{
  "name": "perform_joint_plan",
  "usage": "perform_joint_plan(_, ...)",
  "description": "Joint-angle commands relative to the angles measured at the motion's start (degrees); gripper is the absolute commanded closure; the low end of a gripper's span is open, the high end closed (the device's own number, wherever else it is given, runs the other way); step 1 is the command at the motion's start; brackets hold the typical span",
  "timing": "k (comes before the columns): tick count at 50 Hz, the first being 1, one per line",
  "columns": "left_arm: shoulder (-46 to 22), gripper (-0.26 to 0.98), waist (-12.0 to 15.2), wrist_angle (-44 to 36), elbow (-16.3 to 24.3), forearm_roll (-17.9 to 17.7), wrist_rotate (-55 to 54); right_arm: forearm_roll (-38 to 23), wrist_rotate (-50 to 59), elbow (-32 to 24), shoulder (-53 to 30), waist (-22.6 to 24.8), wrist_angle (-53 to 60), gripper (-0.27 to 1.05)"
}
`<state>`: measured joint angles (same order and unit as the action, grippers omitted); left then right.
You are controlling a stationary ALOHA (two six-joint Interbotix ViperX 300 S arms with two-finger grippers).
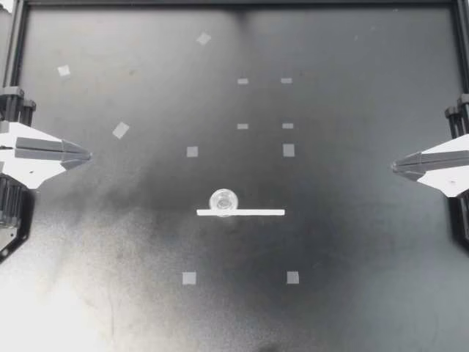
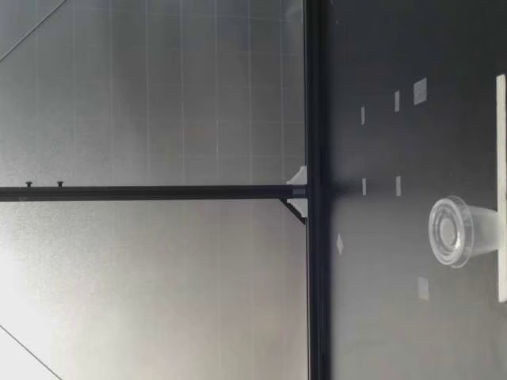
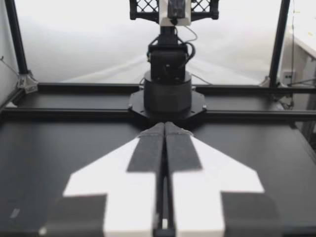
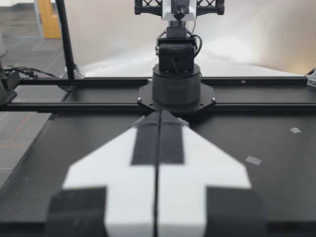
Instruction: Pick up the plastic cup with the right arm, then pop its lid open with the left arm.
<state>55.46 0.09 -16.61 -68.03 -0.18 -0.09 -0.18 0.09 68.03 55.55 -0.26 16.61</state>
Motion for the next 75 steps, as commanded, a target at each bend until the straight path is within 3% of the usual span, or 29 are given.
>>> perform_joint_plan(1, 0.79, 0.65, 0.53, -0.79, -0.97, 0.00, -0.09, 0.00, -0.09, -0.26, -0.53, -0.44, 0.26, 0.81)
perform_joint_plan(4, 1.23, 0.74, 0.53, -0.88, -2.11, -0.26, -0.88, 0.00, 0.09, 0.97, -0.53, -0.44, 0.00, 0.88)
perform_joint_plan(8, 1.14, 0.76, 0.53, -0.26, -2.64, -2.02, -1.49, 0.79, 1.05, 2.11, -1.23, -0.44, -0.09, 0.91)
perform_joint_plan(17, -2.20, 0.76, 0.62, 4.31, 1.14, -4.31, -1.23, 1.32, 3.60, 1.05, -6.15, -0.44, -0.18, 0.90)
perform_joint_plan(27, -11.87, 0.76, 0.62, 9.32, 7.29, -4.31, -0.88, 1.32, 3.78, -0.44, -16.44, -0.44, 0.44, 0.90)
perform_joint_plan(43, -22.41, 0.76, 0.97, 7.03, 8.53, -4.31, -1.32, 2.20, 7.03, -3.78, -35.24, -0.44, 12.04, 0.85)
perform_joint_plan(52, -30.94, 0.76, 0.97, 4.31, 10.02, -4.31, -1.14, 2.20, 10.11, -7.38, -46.32, -0.44, 16.26, 0.68)
perform_joint_plan(64, -41.04, 0.76, 0.97, 3.87, 12.66, -4.22, -0.88, 2.20, 11.34, -11.95, -55.90, -0.44, 16.87, 0.25)
perform_joint_plan(75, -47.37, 0.76, 0.97, 3.08, 13.54, -4.31, -0.97, 3.87, 11.43, -16.70, -63.11, -0.88, 15.82, 0.11)
